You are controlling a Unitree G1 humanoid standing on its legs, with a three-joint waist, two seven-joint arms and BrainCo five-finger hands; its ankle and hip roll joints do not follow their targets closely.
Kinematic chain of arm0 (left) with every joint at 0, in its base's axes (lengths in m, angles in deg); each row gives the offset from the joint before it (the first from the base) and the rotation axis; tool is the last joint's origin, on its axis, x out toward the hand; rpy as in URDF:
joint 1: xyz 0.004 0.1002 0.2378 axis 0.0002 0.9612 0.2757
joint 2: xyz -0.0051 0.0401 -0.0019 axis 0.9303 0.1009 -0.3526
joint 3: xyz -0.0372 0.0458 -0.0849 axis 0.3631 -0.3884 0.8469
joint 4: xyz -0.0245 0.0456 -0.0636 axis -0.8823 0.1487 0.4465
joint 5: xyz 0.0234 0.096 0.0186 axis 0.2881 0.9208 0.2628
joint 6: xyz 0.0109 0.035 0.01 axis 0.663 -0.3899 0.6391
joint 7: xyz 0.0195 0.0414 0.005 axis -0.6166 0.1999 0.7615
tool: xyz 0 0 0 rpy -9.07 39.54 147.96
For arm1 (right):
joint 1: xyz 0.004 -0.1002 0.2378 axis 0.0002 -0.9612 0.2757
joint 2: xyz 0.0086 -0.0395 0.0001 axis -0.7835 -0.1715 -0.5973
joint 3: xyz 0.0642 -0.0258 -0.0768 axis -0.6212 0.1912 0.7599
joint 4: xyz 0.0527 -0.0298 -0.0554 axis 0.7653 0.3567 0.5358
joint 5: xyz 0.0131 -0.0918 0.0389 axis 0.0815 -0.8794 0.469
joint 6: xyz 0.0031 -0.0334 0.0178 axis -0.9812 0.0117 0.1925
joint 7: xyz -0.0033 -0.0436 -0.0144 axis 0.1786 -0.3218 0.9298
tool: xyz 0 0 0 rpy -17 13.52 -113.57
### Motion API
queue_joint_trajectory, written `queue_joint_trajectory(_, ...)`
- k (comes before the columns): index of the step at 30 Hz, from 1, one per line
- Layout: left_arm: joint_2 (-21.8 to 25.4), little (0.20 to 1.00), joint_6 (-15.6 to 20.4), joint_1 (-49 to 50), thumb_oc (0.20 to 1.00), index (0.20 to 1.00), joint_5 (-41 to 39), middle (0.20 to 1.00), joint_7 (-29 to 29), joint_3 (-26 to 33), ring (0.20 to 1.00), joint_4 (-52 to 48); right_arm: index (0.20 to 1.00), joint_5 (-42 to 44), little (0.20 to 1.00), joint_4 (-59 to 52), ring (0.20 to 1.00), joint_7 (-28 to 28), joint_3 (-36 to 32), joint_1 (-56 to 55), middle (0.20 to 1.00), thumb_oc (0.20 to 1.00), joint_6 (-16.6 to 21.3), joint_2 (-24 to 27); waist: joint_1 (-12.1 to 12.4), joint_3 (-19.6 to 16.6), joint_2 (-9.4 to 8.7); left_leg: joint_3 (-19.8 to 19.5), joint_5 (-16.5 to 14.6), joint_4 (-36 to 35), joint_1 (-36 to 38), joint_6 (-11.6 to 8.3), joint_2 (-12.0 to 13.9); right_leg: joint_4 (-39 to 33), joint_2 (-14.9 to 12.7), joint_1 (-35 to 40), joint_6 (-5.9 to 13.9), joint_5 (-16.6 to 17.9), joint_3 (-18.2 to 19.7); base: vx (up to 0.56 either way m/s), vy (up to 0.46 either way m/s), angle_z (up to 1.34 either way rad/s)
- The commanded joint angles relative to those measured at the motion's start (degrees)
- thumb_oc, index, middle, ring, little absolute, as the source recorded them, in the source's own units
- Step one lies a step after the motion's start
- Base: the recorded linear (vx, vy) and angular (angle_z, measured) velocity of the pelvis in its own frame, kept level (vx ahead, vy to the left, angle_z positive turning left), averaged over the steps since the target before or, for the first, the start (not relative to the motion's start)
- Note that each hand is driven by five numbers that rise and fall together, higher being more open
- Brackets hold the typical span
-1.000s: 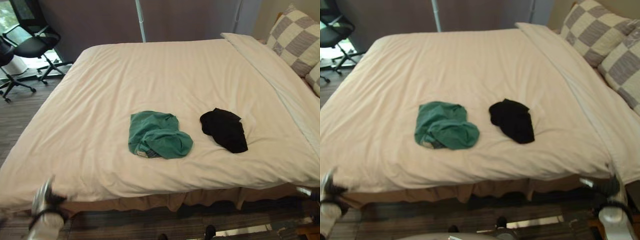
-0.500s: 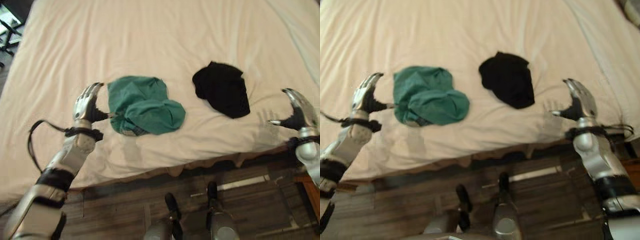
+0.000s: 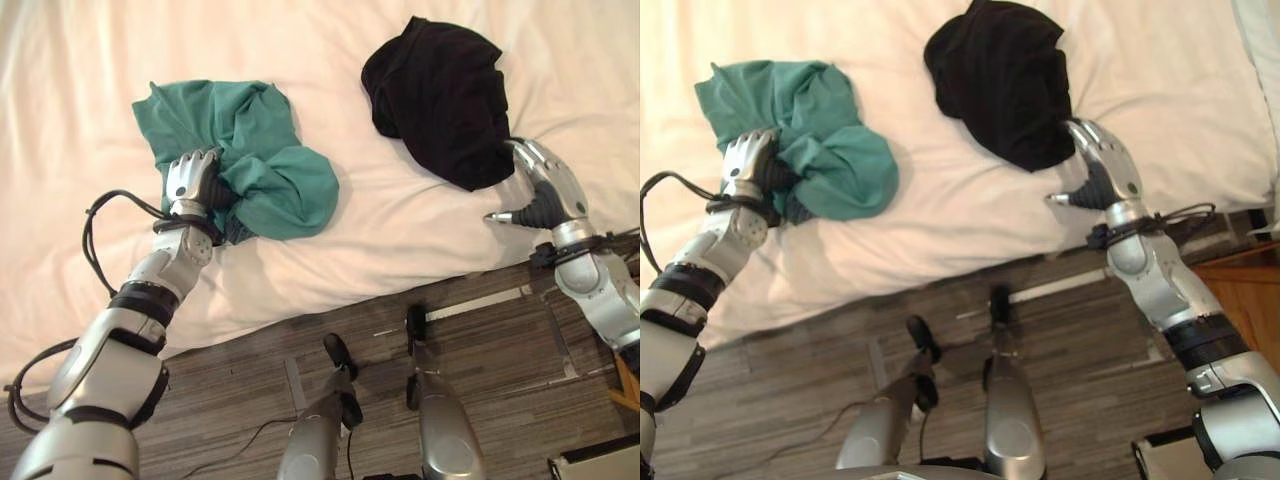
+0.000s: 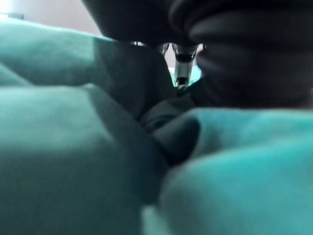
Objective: Tidy up the quilt and then pick up the clothes from the bed and put them into the laundry hamper.
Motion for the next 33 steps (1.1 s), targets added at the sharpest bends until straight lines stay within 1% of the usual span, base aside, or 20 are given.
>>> queue_joint_trajectory(1,-6.54,0.200,1.11,9.73,0.200,0.200,0.17,0.200,-5.36,-0.78,0.200,2.51,1.000,-6.21,1.000,-4.65,1.000,-1.95,2.08,5.79,1.000,1.000,1.31,2.05,0.84,-4.36,-4.06,-0.81,-0.66,-0.05,-0.39,-6.23,5.41,1.50,-7.25,-1.25,8.16,-1.88,-0.11,0.06,-0.060,0.06)
queue_joint_trajectory(6,-7.76,0.200,4.33,21.85,0.200,0.200,-7.12,0.200,-6.25,3.15,0.200,-6.47,1.000,-6.55,1.000,-1.94,1.000,-1.42,5.80,11.40,1.000,1.000,0.29,2.45,3.42,-5.09,-3.91,-1.98,-0.65,-0.05,-0.14,-6.30,5.36,1.02,-7.36,0.00,7.81,-2.01,-1.08,0.04,-0.067,0.07)
queue_joint_trajectory(7,-7.02,0.200,5.67,28.23,0.200,0.200,-10.35,0.200,-6.98,5.66,0.200,-11.52,1.000,-5.71,1.000,0.83,1.000,-1.14,7.19,13.45,1.000,1.000,0.02,2.91,4.84,-5.40,-3.72,-2.75,-0.65,-0.05,-0.16,-6.35,5.20,0.80,-7.33,0.64,7.65,-2.14,-1.55,0.06,-0.090,0.20)
queue_joint_trajectory(9,-6.64,0.200,6.10,30.81,0.200,0.200,-11.81,0.200,-7.42,7.03,0.200,-12.76,1.000,-5.87,1.000,3.38,1.000,-0.89,8.77,15.15,1.000,1.000,-0.36,3.26,5.31,-5.63,-3.62,-3.12,-0.58,-0.05,-0.20,-6.38,5.16,0.76,-7.34,0.89,7.54,-2.21,-1.90,0.04,-0.055,0.16)
queue_joint_trajectory(11,-5.65,0.200,7.87,37.17,0.200,0.200,-17.69,0.200,-7.87,11.92,0.200,-15.84,1.000,-8.25,1.000,11.36,1.000,0.49,13.46,19.83,1.000,1.000,-1.57,5.25,7.78,-5.56,-3.25,-4.31,-0.35,-0.05,-0.58,-6.48,4.84,0.74,-7.49,1.54,7.32,-2.42,-2.96,0.02,-0.066,0.27)
queue_joint_trajectory(12,-5.67,0.200,7.84,37.34,0.200,0.200,-17.72,0.200,-7.92,12.14,0.200,-15.94,1.000,-8.21,1.000,11.58,1.000,0.42,13.86,20.23,1.000,1.000,-1.51,5.13,7.56,-5.56,-3.19,-4.36,-0.34,-0.05,-0.61,-6.48,4.85,0.74,-7.49,1.55,7.31,-2.43,-3.01,0.00,-0.078,0.30)
queue_joint_trajectory(13,-4.89,0.200,9.15,42.14,0.200,0.200,-23.78,0.200,-7.79,15.64,0.200,-20.18,1.000,-8.59,1.000,17.48,1.000,1.33,16.62,22.88,1.000,1.000,-2.30,6.02,9.33,-5.19,-2.54,-5.17,-0.03,-0.05,-1.24,-6.59,4.54,1.03,-7.71,1.41,7.26,-2.52,-3.73,-0.01,-0.036,0.25)
queue_joint_trajectory(14,-4.93,0.200,9.07,42.40,0.200,0.200,-23.82,0.200,-7.86,15.93,0.200,-20.36,1.000,-8.53,1.000,17.73,1.000,1.26,17.10,23.33,1.000,1.000,-2.25,5.84,9.06,-5.22,-2.48,-5.22,-0.02,-0.05,-1.29,-6.59,4.55,1.04,-7.71,1.40,7.26,-2.54,-3.78,-0.03,-0.063,0.31)
queue_joint_trajectory(16,-4.26,0.200,11.99,48.31,0.200,0.200,-36.73,0.200,-10.87,20.55,0.200,-27.12,1.000,-9.50,1.000,29.98,1.000,2.97,23.37,29.00,1.000,1.000,-3.75,7.17,11.32,-4.76,-0.62,-6.40,0.75,-0.05,-3.05,-6.91,4.06,1.80,-8.25,0.55,7.06,-2.63,-5.03,-0.04,-0.047,0.34)
queue_joint_trajectory(18,-4.01,0.200,13.56,51.14,0.200,0.200,-45.72,0.200,-14.24,22.56,0.200,-30.89,1.000,-9.34,1.000,39.53,1.000,4.29,26.34,32.89,1.000,1.000,-4.84,8.15,12.75,-4.34,0.74,-6.67,1.26,-0.05,-4.31,-7.03,3.63,2.61,-8.71,-0.50,6.99,-2.66,-5.83,-0.05,-0.002,0.25)
queue_joint_trajectory(19,-4.12,0.200,13.53,51.25,0.200,0.200,-45.76,0.200,-14.28,22.73,0.200,-30.94,1.000,-9.28,1.000,39.74,1.000,4.25,26.74,33.29,1.000,1.000,-4.77,8.02,12.58,-4.36,0.82,-6.69,1.27,-0.05,-4.38,-7.03,3.63,2.66,-8.72,-0.59,6.98,-2.68,-5.83,0.01,0.037,0.28)
queue_joint_trajectory(20,-3.85,0.200,14.09,53.41,0.200,0.200,-51.65,0.200,-17.18,23.45,0.200,-34.38,1.000,-9.85,1.000,49.02,1.000,5.07,29.09,36.63,1.000,1.000,-5.75,7.74,13.89,-4.32,2.01,-7.13,0.49,-0.05,-4.94,-7.62,3.26,3.17,-8.90,-1.12,7.49,-3.70,-5.93,0.01,0.038,0.29)
queue_joint_trajectory(21,-4.10,0.200,14.03,54.41,0.200,0.200,-54.30,0.200,-18.50,24.00,0.200,-35.92,0.200,-10.46,0.200,53.91,0.200,5.48,31.01,38.93,0.200,0.200,-6.39,7.37,14.38,-4.18,2.73,-7.01,0.77,-0.05,-5.66,-7.64,3.12,3.69,-9.06,-1.96,7.48,-3.73,-5.99,0.00,0.055,0.24)
queue_joint_trajectory(24,-4.65,0.200,13.47,55.32,0.200,0.200,-56.57,0.200,-20.81,23.78,0.200,-37.01,0.200,-11.45,0.200,59.44,0.200,7.51,31.50,39.52,0.200,0.200,-6.73,6.48,15.01,-4.25,3.48,-6.96,1.04,-0.05,-6.42,-7.63,2.89,4.21,-9.23,-2.88,7.47,-3.89,-5.95,-0.03,0.031,0.16)
queue_joint_trajectory(26,-6.57,0.200,12.77,56.80,0.200,0.200,-55.48,0.200,-22.43,22.20,0.200,-37.60,0.200,-6.30,0.200,61.34,0.200,8.02,24.94,35.59,0.200,0.200,-6.54,4.48,14.73,-4.76,3.71,-7.17,0.77,-0.05,-5.38,-7.41,2.88,4.20,-9.41,-1.51,7.55,-4.29,-6.57,0.01,0.045,0.10)
queue_joint_trajectory(27,-6.44,0.200,12.77,56.83,0.200,0.200,-55.47,0.200,-22.42,22.14,0.200,-37.61,0.200,-6.32,0.200,61.22,0.200,7.99,24.68,35.29,0.200,0.200,-6.58,4.51,14.80,-4.77,3.63,-7.18,0.76,-0.05,-5.31,-7.41,2.87,4.16,-9.41,-1.41,7.55,-4.30,-6.59,0.03,0.038,0.13)
queue_joint_trajectory(30,-8.56,0.200,11.66,57.18,0.200,0.200,-51.47,0.200,-23.38,21.50,0.200,-37.41,0.200,3.76,0.200,45.80,0.200,6.33,10.53,16.73,0.200,0.200,-4.73,1.17,12.94,-6.33,1.52,-7.16,0.07,-0.05,-1.70,-6.16,2.93,3.03,-9.19,3.06,7.03,-3.79,-7.59,0.02,0.033,0.15)
queue_joint_trajectory(31,-8.31,0.200,11.65,57.16,0.200,0.200,-51.48,0.200,-23.36,21.29,0.200,-37.42,0.200,3.66,0.200,45.43,0.200,6.35,9.93,16.05,0.200,0.200,-4.86,1.22,13.19,-6.42,1.38,-7.16,0.06,-0.05,-1.66,-6.16,2.92,2.94,-9.19,3.15,7.04,-3.76,-7.60,0.04,0.008,0.20)
queue_joint_trajectory(32,-8.95,0.200,11.05,56.94,0.200,0.200,-49.16,0.200,-23.06,22.82,0.200,-36.21,0.200,10.55,0.200,28.45,0.200,6.05,-1.24,-0.63,0.200,0.200,-2.29,-2.27,11.02,-7.65,-0.68,-7.42,-1.32,-0.05,1.07,-5.57,2.97,2.23,-8.84,6.04,7.27,-4.00,-7.96,0.09,-0.001,0.09)
queue_joint_trajectory(33,-8.69,0.200,11.05,56.90,0.200,0.200,-49.17,0.200,-23.04,22.50,0.200,-36.23,0.200,10.43,0.200,27.93,0.200,6.12,-1.96,-1.50,0.200,0.200,-2.47,-2.27,11.33,-7.70,-0.80,-7.44,-1.35,-0.05,1.19,-5.57,2.94,2.15,-8.86,6.21,7.29,-3.99,-7.99,0.15,0.012,0.11)
